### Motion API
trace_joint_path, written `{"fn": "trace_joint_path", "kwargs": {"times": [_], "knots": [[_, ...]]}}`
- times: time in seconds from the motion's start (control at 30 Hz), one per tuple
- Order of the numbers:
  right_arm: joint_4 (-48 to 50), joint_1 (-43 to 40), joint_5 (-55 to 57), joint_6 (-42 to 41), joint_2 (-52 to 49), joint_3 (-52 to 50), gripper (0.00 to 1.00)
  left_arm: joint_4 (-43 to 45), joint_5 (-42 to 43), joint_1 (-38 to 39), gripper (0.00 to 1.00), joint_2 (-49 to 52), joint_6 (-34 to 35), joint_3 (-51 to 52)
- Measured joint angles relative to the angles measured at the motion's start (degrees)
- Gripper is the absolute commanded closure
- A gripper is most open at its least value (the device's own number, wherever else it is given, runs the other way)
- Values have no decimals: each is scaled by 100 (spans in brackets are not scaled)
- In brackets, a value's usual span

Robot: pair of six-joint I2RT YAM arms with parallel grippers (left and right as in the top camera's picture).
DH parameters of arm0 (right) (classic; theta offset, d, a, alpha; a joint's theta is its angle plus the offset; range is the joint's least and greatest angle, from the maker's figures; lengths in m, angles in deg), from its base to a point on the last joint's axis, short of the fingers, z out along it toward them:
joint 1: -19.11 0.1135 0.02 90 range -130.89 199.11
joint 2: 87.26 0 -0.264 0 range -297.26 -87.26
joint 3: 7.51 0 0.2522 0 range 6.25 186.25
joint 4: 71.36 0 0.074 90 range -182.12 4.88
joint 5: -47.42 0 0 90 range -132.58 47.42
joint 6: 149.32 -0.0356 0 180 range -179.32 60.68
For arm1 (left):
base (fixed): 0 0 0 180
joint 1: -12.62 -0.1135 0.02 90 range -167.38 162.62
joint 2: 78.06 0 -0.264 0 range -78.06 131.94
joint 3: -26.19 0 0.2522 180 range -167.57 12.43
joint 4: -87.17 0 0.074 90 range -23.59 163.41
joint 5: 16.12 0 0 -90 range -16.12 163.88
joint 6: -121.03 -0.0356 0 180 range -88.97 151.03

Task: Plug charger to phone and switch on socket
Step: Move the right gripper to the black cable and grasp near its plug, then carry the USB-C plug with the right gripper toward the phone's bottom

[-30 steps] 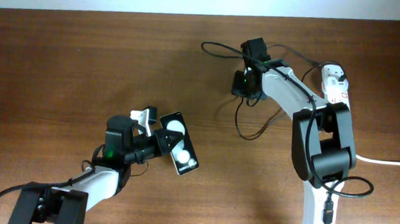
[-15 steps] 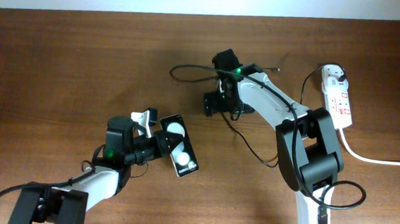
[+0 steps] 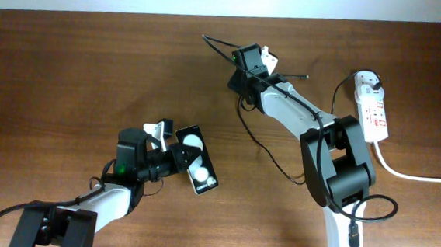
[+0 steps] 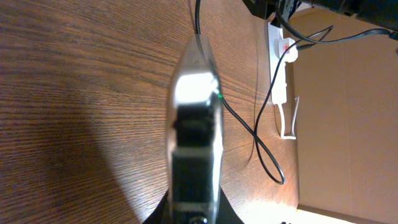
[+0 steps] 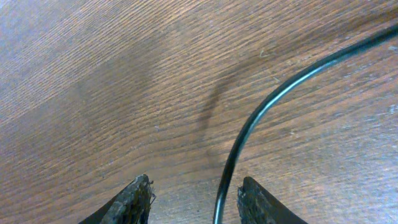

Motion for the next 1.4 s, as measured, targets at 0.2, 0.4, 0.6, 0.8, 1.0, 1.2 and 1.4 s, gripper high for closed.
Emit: {"fn": "trace_joint_path", "kwargs": {"times": [0.2,0.4,0.6,0.8,1.0,1.2,1.4], "knots": [[120,0,-35,208,-269,0,96,-20,-96,0,100,0,0,0],[-2957,0,-640,1803,173,111,96,59,-81,0,100,0,-2,-2],[-4376,155,-1228,3410,210,33,20,197,269,0,99,0,-2,-7],[-4203,177,33,2396,229,415,2,197,289,0,98,0,-2,-7],[-3624,-634,723,341,199,1021,23,197,291,0,98,0,-2,-7],[-3416,-1189,107,-157,-125,1021,40,197,286,0,98,0,-2,-7],[-3364,-1187,-267,-332,-387,1069,66,197,284,0,97,0,-2,-7]]}}
